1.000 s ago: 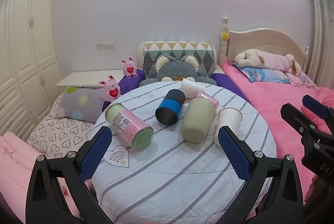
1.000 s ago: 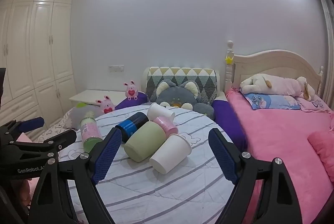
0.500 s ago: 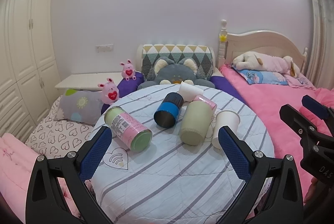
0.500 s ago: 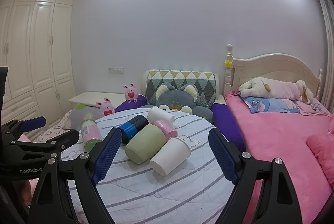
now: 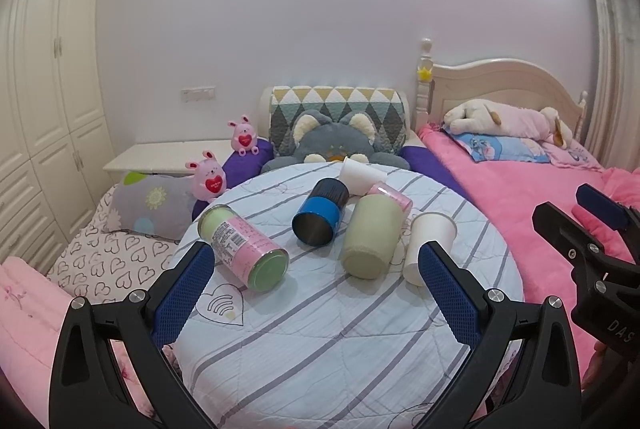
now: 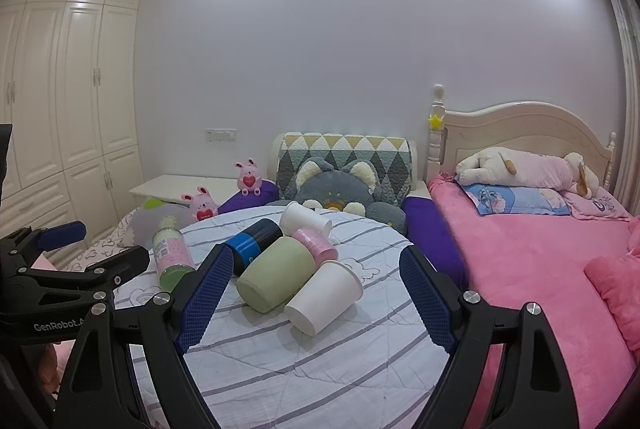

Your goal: Flip cup upright

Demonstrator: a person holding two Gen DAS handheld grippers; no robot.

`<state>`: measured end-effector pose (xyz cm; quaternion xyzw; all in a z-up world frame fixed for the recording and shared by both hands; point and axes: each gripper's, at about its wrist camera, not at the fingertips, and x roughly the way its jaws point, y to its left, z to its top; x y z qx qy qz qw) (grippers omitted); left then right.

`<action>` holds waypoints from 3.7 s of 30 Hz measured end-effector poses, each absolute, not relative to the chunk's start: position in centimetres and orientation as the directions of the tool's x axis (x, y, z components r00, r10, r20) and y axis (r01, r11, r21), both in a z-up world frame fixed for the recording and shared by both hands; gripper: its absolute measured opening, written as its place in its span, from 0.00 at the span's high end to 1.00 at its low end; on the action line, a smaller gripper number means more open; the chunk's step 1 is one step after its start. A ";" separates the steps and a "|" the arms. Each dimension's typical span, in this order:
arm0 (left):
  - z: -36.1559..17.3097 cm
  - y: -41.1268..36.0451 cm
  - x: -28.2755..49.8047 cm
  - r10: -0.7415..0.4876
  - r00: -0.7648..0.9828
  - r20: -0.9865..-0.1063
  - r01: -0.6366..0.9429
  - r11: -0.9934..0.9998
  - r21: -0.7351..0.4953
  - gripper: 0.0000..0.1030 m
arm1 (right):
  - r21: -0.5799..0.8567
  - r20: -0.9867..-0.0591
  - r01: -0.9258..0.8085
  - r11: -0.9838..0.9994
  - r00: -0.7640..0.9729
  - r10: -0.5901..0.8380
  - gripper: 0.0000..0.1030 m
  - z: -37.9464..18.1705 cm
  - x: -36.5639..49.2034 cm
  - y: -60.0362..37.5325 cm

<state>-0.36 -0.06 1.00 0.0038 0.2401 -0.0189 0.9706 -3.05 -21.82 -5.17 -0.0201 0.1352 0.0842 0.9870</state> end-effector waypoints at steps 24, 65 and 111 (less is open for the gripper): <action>1.8 0.1 -2.1 -0.030 0.891 -0.452 0.036 0.999 0.004 0.00 | -0.028 -0.248 -0.167 0.986 0.956 0.155 0.17 -4.8 -4.4 -21.9; -0.2 -1.8 8.4 -0.065 0.831 -0.552 0.072 0.997 -0.008 0.00 | 0.008 -0.312 -0.187 0.982 0.933 0.180 0.17 -6.1 3.3 -22.6; -12.5 0.6 30.2 -0.201 0.321 -0.926 -0.019 0.976 -0.218 0.02 | 0.144 -0.450 -0.269 0.952 0.839 0.306 0.17 -10.4 16.1 -22.2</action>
